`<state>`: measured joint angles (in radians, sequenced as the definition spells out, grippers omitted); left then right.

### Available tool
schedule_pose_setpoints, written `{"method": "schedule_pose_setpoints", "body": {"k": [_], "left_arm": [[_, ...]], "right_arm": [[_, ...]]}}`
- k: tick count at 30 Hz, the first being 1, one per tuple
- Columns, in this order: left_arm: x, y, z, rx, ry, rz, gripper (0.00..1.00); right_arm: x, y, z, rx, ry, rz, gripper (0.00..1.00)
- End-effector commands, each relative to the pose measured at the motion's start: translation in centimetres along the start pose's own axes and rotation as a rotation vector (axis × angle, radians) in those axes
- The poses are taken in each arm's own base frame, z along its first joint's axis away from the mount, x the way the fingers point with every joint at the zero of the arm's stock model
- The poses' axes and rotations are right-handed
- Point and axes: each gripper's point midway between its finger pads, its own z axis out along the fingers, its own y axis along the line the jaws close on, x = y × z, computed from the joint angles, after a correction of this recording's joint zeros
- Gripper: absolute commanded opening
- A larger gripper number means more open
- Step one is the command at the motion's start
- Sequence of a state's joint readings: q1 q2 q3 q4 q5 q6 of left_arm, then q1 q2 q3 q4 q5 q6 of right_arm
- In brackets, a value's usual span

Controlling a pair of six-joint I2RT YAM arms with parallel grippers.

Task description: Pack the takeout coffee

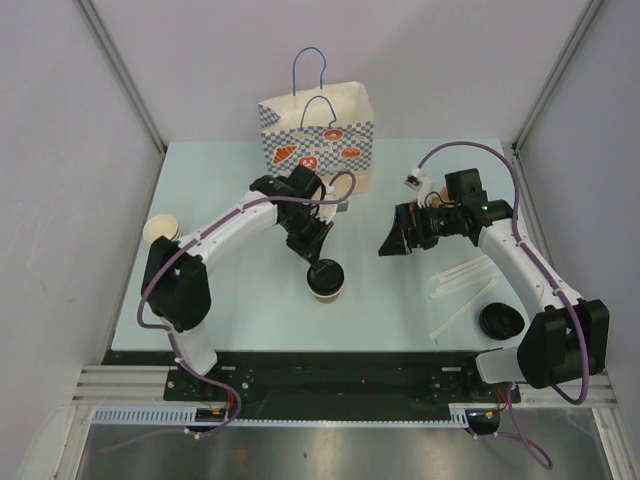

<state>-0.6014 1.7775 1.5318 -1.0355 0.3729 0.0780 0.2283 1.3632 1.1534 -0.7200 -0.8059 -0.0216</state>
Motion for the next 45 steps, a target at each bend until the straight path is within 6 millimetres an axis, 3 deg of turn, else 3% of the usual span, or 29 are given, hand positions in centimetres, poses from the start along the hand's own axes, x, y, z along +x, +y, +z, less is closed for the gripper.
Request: {"method": "schedule_pose_setpoints", "body": {"k": [1,8,13,23,45], "left_arm": [[-1.2,-0.4,-0.9,0.016,-0.037,-0.003,0.0],[-3.0,-0.6,-3.3,0.027,-0.114,0.008,0.0],[-2.8,-1.2,-3.9,0.062,-0.123,0.014,0.0],[-0.3,-1.1,-2.1,0.086,-0.054,-0.02,0.0],[-0.7,-0.1,-0.5,0.07,-0.022,-0.04,0.0]], "right_arm": [[-0.6,0.6,0.0,-0.027,-0.017,-0.046,1.0],[-0.5,0.8,0.0,-0.035,-0.013,-0.05,1.0],[-0.4,0.8,0.0,-0.034,-0.01,-0.047,1.0],[-0.4,0.7,0.1,-0.037,-0.008,-0.038,1.0],[-0.1,0.6,0.0,-0.025,0.0,-0.049,1.0]]}}
